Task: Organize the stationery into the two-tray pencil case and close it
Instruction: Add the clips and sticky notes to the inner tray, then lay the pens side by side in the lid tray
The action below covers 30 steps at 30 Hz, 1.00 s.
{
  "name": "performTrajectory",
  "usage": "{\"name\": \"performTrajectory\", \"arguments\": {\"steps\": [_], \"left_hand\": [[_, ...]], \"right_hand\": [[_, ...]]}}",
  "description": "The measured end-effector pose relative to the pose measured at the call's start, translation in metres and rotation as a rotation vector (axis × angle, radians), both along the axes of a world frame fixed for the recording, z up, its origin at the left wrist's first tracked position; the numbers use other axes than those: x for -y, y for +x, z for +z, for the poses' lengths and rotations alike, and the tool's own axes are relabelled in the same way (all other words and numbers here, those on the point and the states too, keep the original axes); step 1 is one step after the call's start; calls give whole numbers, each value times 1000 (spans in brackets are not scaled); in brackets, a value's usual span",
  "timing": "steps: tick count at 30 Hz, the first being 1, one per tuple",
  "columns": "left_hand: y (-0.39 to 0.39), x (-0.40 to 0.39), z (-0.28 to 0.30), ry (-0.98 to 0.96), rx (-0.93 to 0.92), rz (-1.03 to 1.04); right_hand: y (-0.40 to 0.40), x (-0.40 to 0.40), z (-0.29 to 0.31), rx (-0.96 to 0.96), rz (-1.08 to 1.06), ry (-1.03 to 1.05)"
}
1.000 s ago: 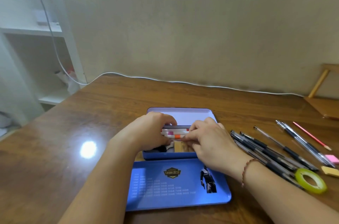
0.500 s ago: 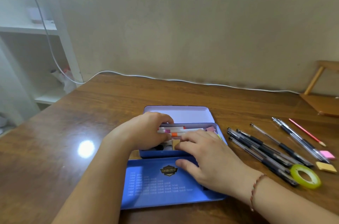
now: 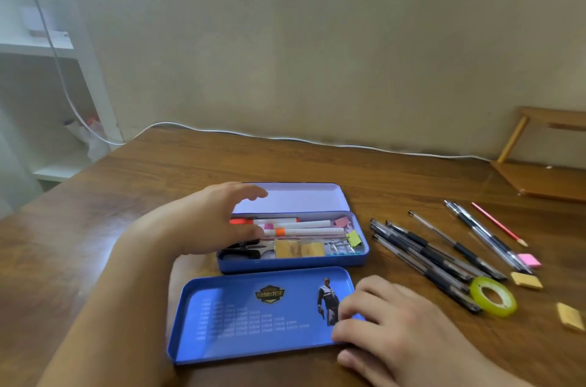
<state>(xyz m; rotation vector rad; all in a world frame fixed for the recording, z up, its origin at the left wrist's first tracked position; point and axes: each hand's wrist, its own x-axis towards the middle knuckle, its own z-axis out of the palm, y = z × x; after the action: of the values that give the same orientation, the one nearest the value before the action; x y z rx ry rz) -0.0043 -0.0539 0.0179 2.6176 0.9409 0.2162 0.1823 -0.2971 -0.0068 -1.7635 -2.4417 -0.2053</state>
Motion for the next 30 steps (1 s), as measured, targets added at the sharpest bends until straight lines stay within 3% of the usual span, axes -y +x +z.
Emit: {"name": "performTrajectory", "arguments": {"steps": [3,8,14,20,23,27,30], "left_hand": [[3,4,3,51,62,-43],[23,15,-10,13,-186,-116],[24,11,-17,-46,-82,-70],[25,8,-23,-13,-28,-17],[28,11,-23,208,-65,-23],[43,32,-13,420,234,-94],[57,54,-10,342,517,-161]], "right_hand": [[18,20,-4,-25,-1,-3],[50,60,-4,-105,-91,4],[87,74,5,-332,-341,181],[111,50,12,-224,-618,-14],[110,42,6,-174,-627,16],[107,42,-4,-84,-630,114],[104,47,-3,-164,-687,261]]}}
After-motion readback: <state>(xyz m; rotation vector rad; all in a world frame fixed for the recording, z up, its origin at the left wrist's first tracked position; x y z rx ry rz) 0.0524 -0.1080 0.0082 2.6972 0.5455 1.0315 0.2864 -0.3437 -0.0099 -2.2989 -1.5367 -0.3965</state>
